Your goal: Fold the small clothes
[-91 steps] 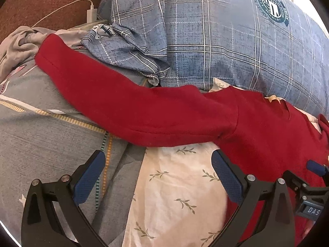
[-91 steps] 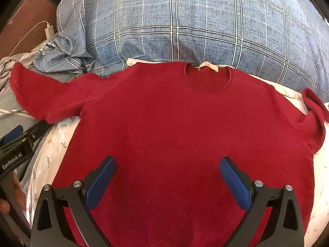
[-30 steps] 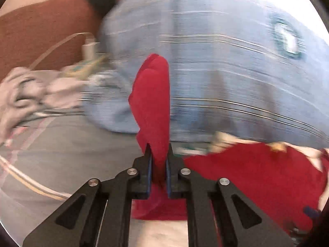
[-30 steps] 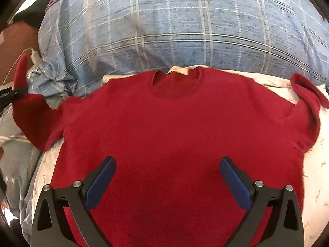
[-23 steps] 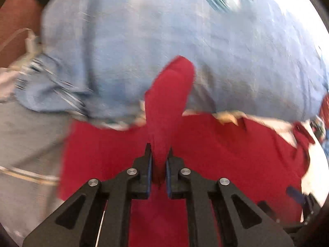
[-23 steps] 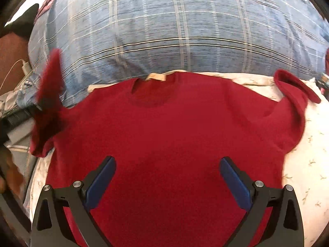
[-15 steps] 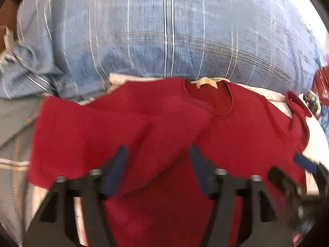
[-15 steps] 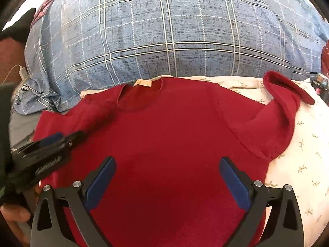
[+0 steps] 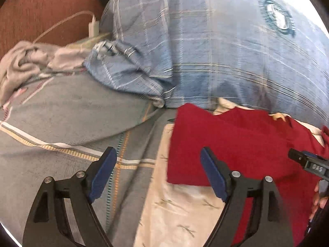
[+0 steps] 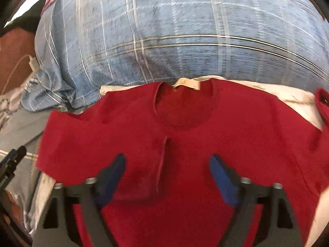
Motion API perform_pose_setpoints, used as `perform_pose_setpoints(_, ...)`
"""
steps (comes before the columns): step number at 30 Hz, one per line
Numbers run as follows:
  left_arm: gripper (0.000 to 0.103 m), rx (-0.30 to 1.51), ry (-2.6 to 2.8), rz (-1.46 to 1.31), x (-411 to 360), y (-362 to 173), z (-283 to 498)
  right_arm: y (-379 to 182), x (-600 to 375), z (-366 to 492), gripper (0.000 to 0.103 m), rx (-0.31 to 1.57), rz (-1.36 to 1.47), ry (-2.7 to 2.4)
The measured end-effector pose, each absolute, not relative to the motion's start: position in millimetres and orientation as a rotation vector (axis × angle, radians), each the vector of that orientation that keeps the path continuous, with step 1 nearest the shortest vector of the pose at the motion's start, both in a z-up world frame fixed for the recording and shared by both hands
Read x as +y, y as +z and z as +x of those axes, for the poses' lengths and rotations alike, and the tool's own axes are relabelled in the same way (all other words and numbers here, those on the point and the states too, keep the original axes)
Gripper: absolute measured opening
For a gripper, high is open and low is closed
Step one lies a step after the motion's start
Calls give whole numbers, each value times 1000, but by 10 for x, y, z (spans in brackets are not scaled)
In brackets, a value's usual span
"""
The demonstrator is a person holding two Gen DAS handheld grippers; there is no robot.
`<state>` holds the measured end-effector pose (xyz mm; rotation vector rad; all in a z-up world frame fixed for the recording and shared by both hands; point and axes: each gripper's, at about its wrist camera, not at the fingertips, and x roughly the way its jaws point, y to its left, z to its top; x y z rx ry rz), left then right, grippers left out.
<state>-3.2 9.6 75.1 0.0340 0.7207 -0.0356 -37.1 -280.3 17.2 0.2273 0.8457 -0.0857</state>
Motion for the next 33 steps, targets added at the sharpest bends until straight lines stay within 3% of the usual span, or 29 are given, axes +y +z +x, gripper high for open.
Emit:
perform_pose_setpoints(1, 84, 722, -29, 27, 106, 735, -3, 144, -2775, -316, 50, 855, 207, -88)
perform_pose_setpoints(3, 84, 720, -8, 12, 165, 717, 45, 127, -2697, -238, 35, 848, 159, -102)
perform_pose_setpoints(4, 84, 722, -4, 8, 199, 712, 51, 144, -2667, -231, 15, 848, 154, -88)
perform_pose_setpoints(5, 84, 721, 0, 5, 220, 716, 58, 162, -2638, -224, 5, 850, 143, -79)
perform_pose_setpoints(15, 84, 695, 2, -20, 235, 742, 57, 803, -3234, -775, 5, 676, 175, -246)
perform_pose_setpoints(24, 84, 736, -55, 80, -86, 602, 53, 427, -3702, -688, 11, 830, 146, -426)
perform_pose_setpoints(25, 84, 738, -65, 74, -87, 607, 49, 524, -3596, -733, 21, 782, 126, -404)
perform_pose_setpoints(26, 84, 739, -74, 67, -87, 616, 45, 613, -3492, -750, 41, 747, 120, -365)
perform_pose_setpoints(28, 84, 740, -81, 63, -92, 626, 38, 755, -3271, -727, 63, 702, 150, -229)
perform_pose_setpoints(30, 84, 742, -69, 75, -91, 618, 47, 816, -2879, -558, 62, 712, 211, 8)
perform_pose_setpoints(33, 84, 738, -30, 96, -53, 599, 80, 716, -2274, -288, 49, 764, 163, 180)
